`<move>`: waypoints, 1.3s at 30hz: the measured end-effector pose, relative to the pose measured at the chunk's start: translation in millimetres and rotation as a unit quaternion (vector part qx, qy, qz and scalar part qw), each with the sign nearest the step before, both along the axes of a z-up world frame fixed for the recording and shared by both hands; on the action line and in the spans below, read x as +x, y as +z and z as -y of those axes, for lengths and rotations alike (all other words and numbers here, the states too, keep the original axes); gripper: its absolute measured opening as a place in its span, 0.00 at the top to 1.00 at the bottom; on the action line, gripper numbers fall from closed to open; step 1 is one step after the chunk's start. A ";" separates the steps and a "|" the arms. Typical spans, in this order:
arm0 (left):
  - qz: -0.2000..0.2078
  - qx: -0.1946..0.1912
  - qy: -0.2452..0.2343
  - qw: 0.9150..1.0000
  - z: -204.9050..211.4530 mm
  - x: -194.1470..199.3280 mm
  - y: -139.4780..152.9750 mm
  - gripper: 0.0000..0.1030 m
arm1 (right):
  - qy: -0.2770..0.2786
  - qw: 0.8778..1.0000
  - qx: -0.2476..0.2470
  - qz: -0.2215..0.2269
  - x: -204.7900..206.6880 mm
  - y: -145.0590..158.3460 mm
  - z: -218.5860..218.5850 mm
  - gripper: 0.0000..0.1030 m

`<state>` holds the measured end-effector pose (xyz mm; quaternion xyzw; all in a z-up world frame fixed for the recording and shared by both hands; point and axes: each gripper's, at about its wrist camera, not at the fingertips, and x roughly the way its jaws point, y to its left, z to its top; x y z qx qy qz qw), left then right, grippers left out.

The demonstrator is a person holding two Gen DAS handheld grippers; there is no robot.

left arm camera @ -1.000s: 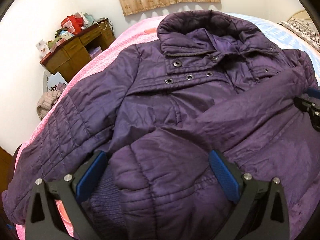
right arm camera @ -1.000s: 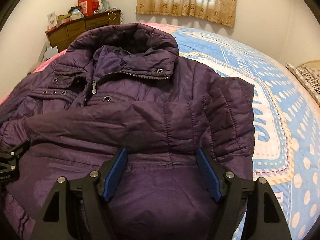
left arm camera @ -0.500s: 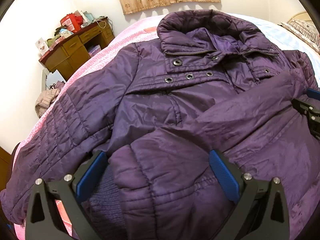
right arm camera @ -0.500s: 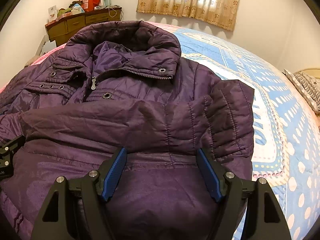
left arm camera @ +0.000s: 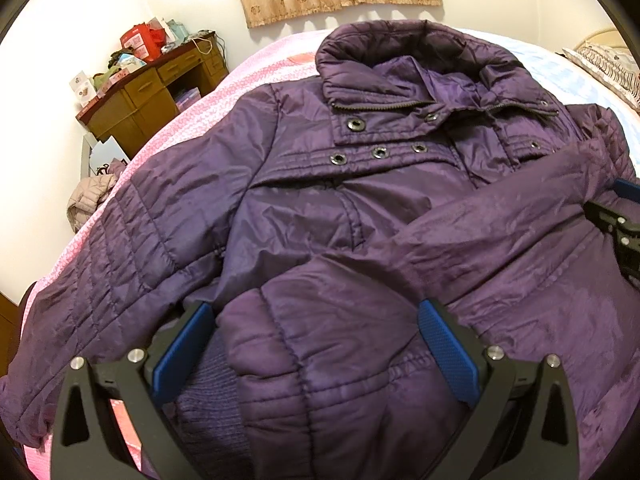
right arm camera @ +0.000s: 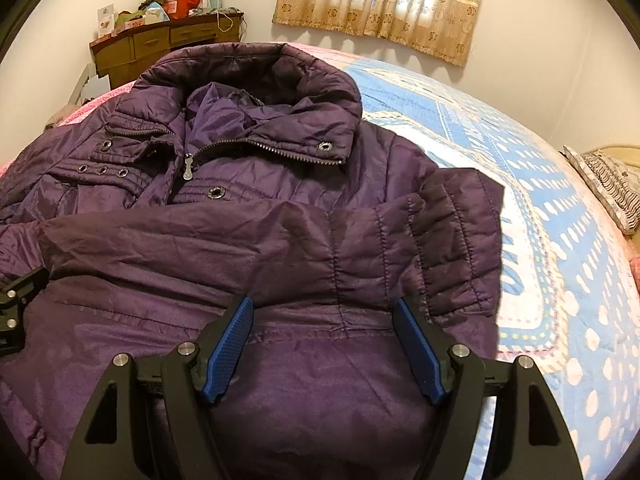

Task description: Fold large clothes

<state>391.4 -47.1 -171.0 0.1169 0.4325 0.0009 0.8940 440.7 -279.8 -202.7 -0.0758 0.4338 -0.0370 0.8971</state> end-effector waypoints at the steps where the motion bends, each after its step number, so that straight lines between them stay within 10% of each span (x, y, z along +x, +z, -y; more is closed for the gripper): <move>1: -0.001 -0.001 0.000 1.000 0.1 0.0 0.3 0.00 | -0.009 1.000 0.007 -0.001 -2.8 6.2 0.4 0.29; 17: -0.002 -0.006 0.001 1.000 -1.5 1.3 0.1 0.00 | 0.090 0.994 0.052 -0.014 -30.3 8.4 -23.4 0.28; 23: -0.003 -0.010 0.000 1.000 -2.0 1.9 0.0 0.00 | -0.032 0.988 0.081 0.130 -13.4 62.0 41.5 0.28; 31: -0.003 -0.012 0.000 1.000 -2.3 2.1 -0.2 0.00 | -0.042 0.997 0.067 0.016 56.2 -6.7 62.4 0.26; 39: -0.003 -0.012 0.000 1.000 -2.1 2.7 -0.7 0.00 | -0.051 0.996 0.067 0.007 63.2 -13.8 63.5 0.20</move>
